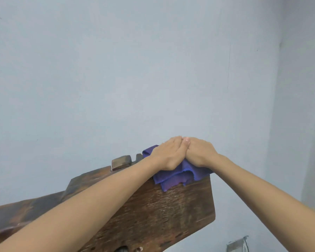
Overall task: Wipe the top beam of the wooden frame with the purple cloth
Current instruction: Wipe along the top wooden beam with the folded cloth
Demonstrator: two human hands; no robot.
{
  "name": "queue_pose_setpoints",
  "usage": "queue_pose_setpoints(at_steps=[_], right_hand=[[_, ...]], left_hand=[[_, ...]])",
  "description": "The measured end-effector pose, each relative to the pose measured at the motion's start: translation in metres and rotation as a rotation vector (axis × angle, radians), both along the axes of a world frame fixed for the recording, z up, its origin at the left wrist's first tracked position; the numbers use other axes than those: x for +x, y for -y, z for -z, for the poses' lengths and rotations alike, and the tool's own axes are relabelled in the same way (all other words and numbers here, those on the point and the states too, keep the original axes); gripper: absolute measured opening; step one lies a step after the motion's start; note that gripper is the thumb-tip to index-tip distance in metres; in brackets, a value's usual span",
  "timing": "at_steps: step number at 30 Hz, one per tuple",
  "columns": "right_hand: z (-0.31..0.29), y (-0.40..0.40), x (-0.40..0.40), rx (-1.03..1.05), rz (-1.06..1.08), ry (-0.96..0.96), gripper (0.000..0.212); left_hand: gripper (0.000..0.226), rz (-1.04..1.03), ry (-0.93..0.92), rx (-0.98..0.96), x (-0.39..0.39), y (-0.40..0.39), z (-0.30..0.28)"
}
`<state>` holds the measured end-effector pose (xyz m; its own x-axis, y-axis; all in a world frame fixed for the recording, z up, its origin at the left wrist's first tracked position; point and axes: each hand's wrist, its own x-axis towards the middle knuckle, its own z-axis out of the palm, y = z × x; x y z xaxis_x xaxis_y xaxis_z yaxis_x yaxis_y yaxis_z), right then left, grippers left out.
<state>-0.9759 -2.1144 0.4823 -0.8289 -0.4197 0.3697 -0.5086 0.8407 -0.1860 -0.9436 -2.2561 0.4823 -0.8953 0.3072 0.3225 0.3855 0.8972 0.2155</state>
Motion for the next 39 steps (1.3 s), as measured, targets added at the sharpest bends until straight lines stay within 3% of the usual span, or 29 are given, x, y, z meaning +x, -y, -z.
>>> queue_pose_setpoints(at_steps=[3,5,10,19,39], right_hand=[[0.001,0.003,0.000,0.037,0.010,0.003,0.054],[-0.001,0.006,-0.001,0.108,-0.005,0.009,0.050],[-0.010,0.019,0.002,0.271,-0.057,0.092,0.056],[-0.007,0.073,0.033,0.348,-0.076,0.103,0.059],[0.019,0.204,0.099,0.349,-0.267,0.086,0.059]], left_hand=[[0.068,-0.087,0.045,0.071,-0.003,0.008,0.011],[0.074,-0.111,0.047,0.004,0.001,0.013,0.012],[0.066,-0.116,0.087,-0.118,0.016,0.025,0.013],[0.065,-0.159,0.047,-0.183,0.055,0.080,0.023],[0.076,-0.323,0.054,0.041,0.144,0.197,0.054]])
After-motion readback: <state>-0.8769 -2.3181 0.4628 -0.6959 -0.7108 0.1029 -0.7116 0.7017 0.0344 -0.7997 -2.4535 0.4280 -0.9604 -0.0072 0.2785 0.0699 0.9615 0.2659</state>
